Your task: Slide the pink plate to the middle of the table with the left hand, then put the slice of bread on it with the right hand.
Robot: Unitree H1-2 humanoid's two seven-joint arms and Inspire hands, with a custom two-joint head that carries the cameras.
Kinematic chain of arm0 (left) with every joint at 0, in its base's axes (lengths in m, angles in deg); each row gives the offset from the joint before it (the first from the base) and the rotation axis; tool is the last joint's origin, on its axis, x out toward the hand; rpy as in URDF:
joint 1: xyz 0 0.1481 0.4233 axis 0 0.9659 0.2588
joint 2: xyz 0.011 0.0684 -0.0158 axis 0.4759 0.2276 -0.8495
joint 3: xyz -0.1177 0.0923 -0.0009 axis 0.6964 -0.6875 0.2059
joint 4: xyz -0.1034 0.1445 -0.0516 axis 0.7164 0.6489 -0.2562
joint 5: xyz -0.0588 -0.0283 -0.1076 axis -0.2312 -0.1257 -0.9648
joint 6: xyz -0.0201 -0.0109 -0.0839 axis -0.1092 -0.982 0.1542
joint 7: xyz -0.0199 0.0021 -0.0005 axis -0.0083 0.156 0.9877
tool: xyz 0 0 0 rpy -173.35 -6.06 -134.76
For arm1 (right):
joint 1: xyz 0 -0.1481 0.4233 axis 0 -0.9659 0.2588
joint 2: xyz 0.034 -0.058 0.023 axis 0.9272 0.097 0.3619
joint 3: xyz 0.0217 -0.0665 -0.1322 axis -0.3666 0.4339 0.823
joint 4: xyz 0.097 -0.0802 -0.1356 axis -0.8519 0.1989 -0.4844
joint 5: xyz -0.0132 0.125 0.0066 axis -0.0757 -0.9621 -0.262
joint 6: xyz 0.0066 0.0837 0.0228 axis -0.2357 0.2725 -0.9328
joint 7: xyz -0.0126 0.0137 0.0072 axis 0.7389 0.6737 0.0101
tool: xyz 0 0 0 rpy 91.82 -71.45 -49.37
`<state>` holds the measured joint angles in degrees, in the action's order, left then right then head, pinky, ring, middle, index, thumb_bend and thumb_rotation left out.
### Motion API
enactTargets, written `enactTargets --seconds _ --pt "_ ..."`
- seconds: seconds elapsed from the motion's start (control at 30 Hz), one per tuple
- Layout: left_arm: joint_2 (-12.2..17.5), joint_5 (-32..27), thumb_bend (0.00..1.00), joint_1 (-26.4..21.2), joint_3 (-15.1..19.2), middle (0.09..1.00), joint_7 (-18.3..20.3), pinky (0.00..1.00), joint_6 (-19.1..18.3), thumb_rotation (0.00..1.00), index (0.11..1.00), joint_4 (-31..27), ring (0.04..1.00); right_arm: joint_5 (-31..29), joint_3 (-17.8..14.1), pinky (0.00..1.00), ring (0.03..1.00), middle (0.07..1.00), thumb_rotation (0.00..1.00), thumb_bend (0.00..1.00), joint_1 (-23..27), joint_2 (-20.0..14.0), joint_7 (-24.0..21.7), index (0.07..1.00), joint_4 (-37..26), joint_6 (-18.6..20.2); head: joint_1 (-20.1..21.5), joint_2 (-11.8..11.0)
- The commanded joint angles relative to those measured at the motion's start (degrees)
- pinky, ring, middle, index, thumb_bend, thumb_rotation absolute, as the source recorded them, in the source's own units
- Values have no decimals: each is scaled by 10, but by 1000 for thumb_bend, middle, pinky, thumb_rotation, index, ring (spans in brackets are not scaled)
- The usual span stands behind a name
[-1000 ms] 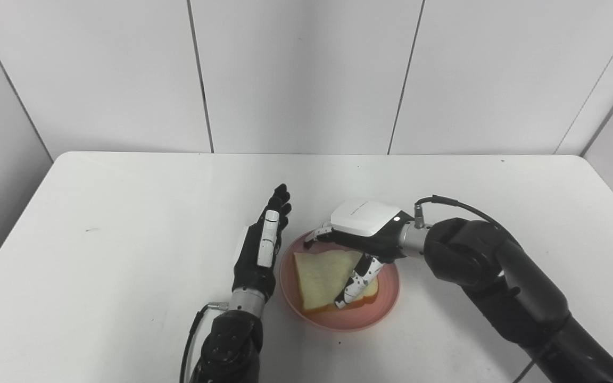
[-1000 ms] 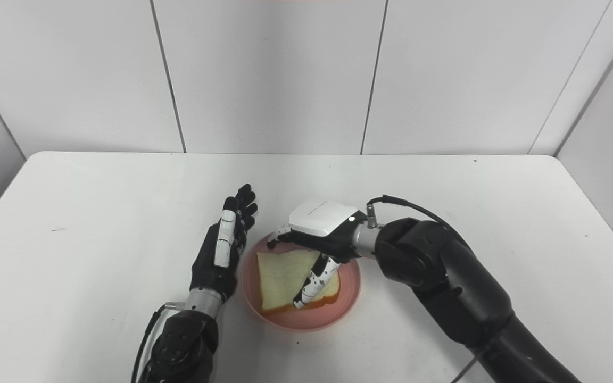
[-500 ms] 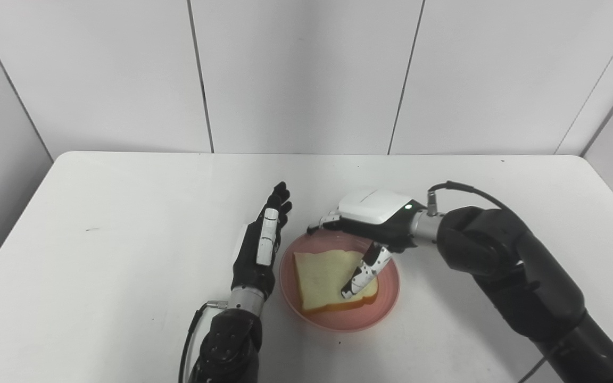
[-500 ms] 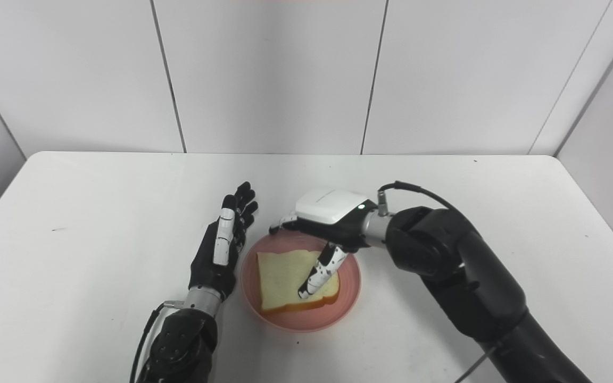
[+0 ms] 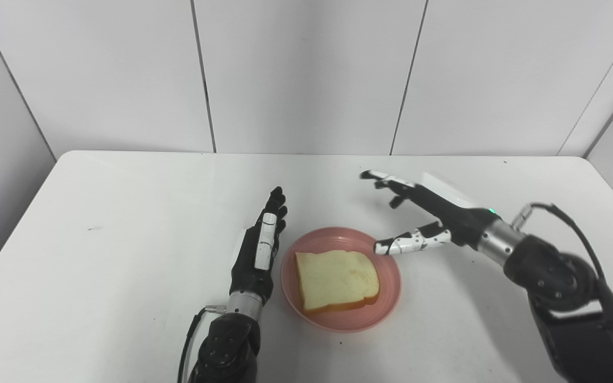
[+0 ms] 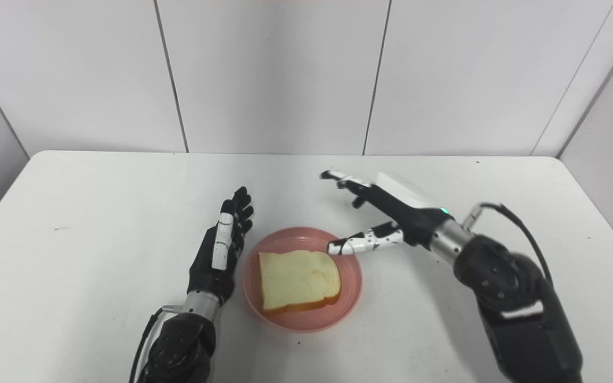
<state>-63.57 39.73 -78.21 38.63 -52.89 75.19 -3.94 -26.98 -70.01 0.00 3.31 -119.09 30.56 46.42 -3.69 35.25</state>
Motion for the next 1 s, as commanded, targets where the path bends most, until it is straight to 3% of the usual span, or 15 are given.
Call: enactTargets --seconds 0.0,0.13,0.27,0.43,0.97 --pt "1 -7 741 -8 3 992 9 1000 27 1000 941 -8 994 -36 -18 794 923 982 783 767 2 26 54 981 1 -25 -1 0" --pt "3 -11 732 -6 9 998 15 1000 39 1000 947 -3 1000 -85 -33 863 946 993 900 735 -28 71 100 1000 13 -32 3 -6" --pt "7 -18 733 -3 15 1000 25 1000 38 1000 954 -4 1000 -166 -44 927 988 1000 882 679 -41 103 109 1000 30 -39 12 -11" --pt "11 -28 733 -1 19 1000 34 1000 40 1000 965 -6 1000 -208 -54 984 1000 1000 907 689 -48 134 140 1000 33 -34 19 -13" --pt "17 -39 710 4 19 1000 40 1000 37 1000 975 -16 1000 -208 -63 1000 1000 1000 961 692 -53 170 238 1000 53 -66 29 -12"
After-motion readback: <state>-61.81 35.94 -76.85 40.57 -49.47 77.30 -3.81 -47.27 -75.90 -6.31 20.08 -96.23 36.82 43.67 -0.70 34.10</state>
